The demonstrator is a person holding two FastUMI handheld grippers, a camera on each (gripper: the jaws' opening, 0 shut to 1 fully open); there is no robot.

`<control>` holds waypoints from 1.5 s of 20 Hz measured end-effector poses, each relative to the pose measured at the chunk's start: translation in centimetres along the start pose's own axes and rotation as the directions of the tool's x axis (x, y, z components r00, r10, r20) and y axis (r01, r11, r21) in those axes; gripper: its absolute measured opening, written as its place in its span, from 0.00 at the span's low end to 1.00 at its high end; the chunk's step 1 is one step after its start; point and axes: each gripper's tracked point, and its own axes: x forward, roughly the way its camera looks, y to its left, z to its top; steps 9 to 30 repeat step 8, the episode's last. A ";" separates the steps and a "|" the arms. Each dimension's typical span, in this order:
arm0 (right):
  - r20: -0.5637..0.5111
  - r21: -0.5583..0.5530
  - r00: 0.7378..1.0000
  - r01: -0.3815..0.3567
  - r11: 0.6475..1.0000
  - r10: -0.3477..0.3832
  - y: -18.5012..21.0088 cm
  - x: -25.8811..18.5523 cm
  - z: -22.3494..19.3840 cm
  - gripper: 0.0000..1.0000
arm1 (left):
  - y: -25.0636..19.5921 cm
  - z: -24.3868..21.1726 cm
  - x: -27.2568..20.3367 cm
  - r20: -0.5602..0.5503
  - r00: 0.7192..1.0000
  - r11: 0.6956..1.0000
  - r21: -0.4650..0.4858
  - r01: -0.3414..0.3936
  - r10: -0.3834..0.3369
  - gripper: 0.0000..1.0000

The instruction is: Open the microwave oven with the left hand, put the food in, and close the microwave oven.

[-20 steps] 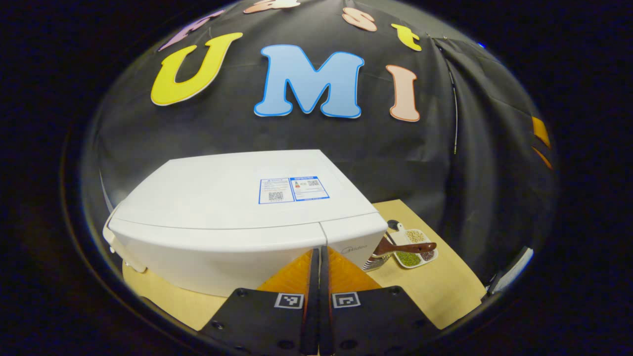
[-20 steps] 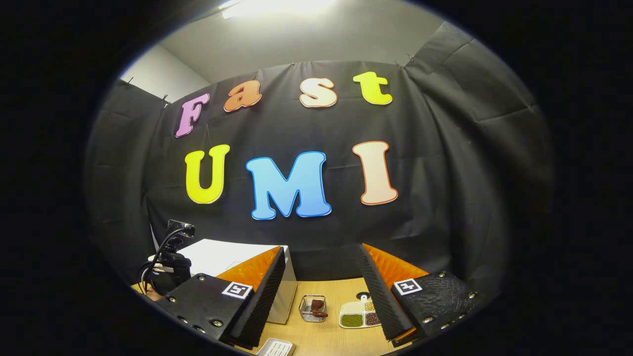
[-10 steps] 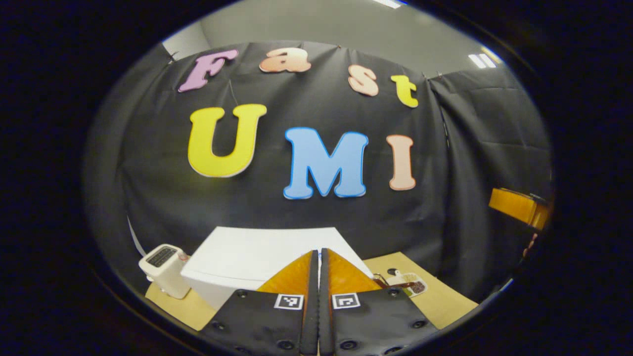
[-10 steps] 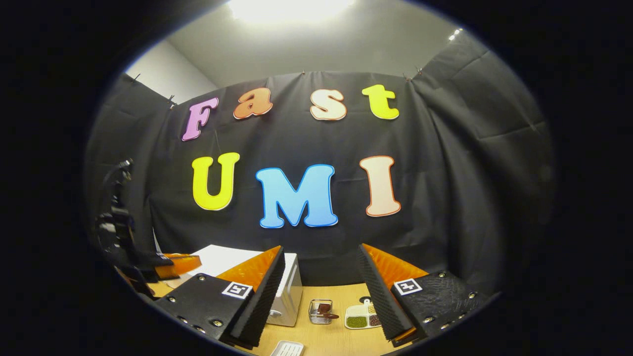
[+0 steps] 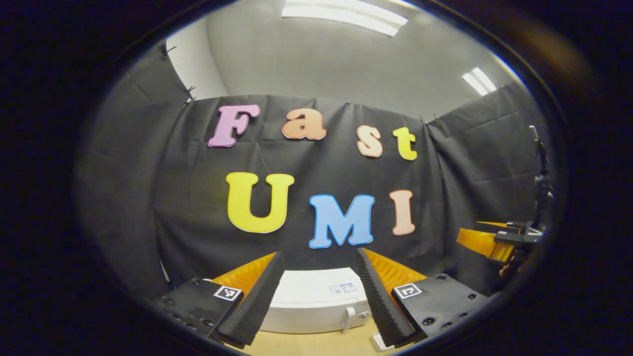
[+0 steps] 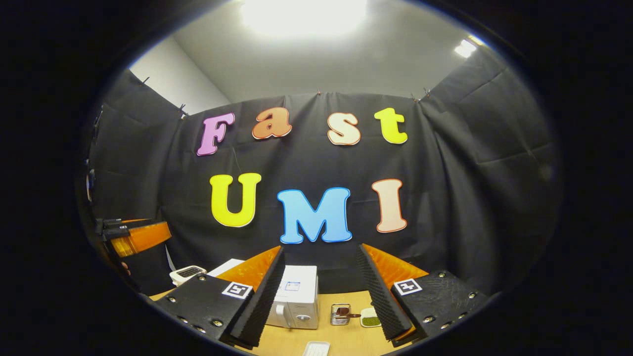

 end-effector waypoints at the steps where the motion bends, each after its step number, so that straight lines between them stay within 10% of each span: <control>1: 0.004 -0.005 1.000 0.002 1.000 -0.002 0.8 -0.7 0.3 0.88 | 0.4 0.1 -1.0 -0.002 1.000 1.000 0.005 0.007 -0.007 0.97; 30: -0.017 -0.015 1.000 0.022 1.000 -0.023 4.2 -4.6 0.6 0.88 | 2.3 0.8 -5.8 0.016 0.999 0.999 -0.018 0.045 -0.045 0.97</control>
